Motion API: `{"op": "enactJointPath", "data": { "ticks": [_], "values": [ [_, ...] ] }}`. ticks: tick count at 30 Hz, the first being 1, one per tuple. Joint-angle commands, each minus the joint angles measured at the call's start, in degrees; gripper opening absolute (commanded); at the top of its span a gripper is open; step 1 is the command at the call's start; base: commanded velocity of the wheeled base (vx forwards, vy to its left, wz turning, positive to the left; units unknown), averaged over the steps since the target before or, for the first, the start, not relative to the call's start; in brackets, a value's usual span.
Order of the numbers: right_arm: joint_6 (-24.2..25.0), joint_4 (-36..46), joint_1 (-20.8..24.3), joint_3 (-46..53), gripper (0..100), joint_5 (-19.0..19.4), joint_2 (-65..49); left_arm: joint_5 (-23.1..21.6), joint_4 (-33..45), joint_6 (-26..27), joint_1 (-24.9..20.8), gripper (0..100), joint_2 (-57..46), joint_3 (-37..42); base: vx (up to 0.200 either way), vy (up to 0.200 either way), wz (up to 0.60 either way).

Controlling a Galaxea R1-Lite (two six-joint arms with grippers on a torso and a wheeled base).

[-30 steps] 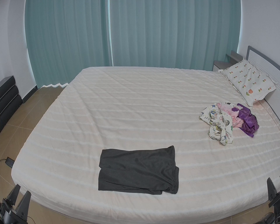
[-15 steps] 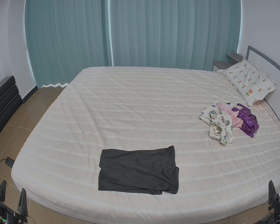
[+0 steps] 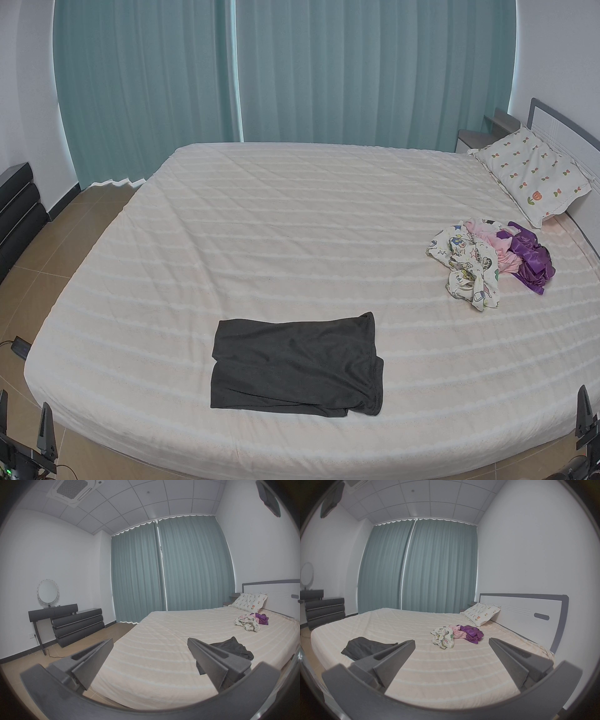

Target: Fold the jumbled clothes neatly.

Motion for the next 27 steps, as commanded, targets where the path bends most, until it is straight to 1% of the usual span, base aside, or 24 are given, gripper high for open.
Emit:
{"op": "enactJointPath", "data": {
  "ticks": [1, 2, 3, 5, 8, 11, 12, 15, 16, 17, 18, 19, 25, 27],
  "values": [
    [1.19, 0.0, -0.02, 0.92, 100, 5.99, -0.51, -1.06, -0.04, 0.94, -0.01, 100, -0.49, 1.01, 0.0, 0.0, 0.0],
    [1.37, 0.0, -0.02, 0.92, 100, 5.99, -0.51, -1.15, -0.04, 0.94, -0.01, 100, -0.49, 1.01, 0.0, 0.0, 0.0],
    [2.95, 0.0, -0.02, 0.92, 100, 6.08, -0.51, -4.31, 0.05, 0.85, -0.01, 100, -0.49, 1.01, 0.0, 0.0, 0.0],
    [4.0, 0.09, -0.02, 0.92, 100, 6.69, -0.51, -8.45, 0.05, 0.5, -0.01, 100, -0.49, 0.92, 0.0, 0.0, 0.0],
    [2.95, 0.0, 0.07, 0.92, 100, 7.48, -0.51, -10.12, -0.04, -0.2, -0.01, 100, -0.49, 0.92, 0.0, 0.0, 0.0],
    [-1.97, -1.32, 0.07, 1.01, 100, 8.63, -0.51, -10.03, -0.04, -0.03, -0.01, 100, -0.57, 0.92, 0.0, 0.0, 0.0],
    [-2.85, -2.55, 0.07, 0.92, 100, 8.98, -0.51, -9.94, -0.04, 0.41, -0.01, 100, -0.57, 0.92, 0.0, 0.0, 0.0],
    [-2.94, -2.72, 0.07, 1.01, 100, 9.59, -0.51, -9.24, -0.13, 1.11, -0.01, 100, -0.57, 1.01, 0.0, 0.0, 0.0],
    [-2.76, -1.05, 0.07, 1.01, 100, 9.95, -0.51, -8.01, -0.13, 1.99, -0.01, 100, -0.57, 0.92, 0.0, 0.0, 0.0],
    [-1.71, 0.0, 0.07, 1.01, 100, 9.86, -0.51, -5.02, -0.13, 3.14, -0.01, 100, -0.57, 0.92, 0.0, 0.0, 0.0],
    [-1.53, 0.0, 0.07, 1.01, 100, 9.95, -0.51, -4.84, -0.13, 3.22, -0.01, 100, -0.57, 0.92, 0.0, 0.0, 0.0],
    [-0.13, -0.09, 0.07, 1.01, 100, 9.86, -0.51, -3.26, -0.22, 3.4, -0.01, 100, -0.57, 0.92, 0.0, 0.0, 0.0],
    [0.22, 0.53, 0.07, 0.92, 100, 9.95, -0.42, -3.44, -0.13, 2.61, -0.01, 100, -0.49, 0.92, 0.0, 0.0, 0.0],
    [0.4, 0.53, 0.07, 1.01, 100, 10.91, -0.42, -12.05, 0.05, 0.76, -0.01, 100, -0.4, 0.84, 0.0, 0.0, 0.0]
  ]
}}
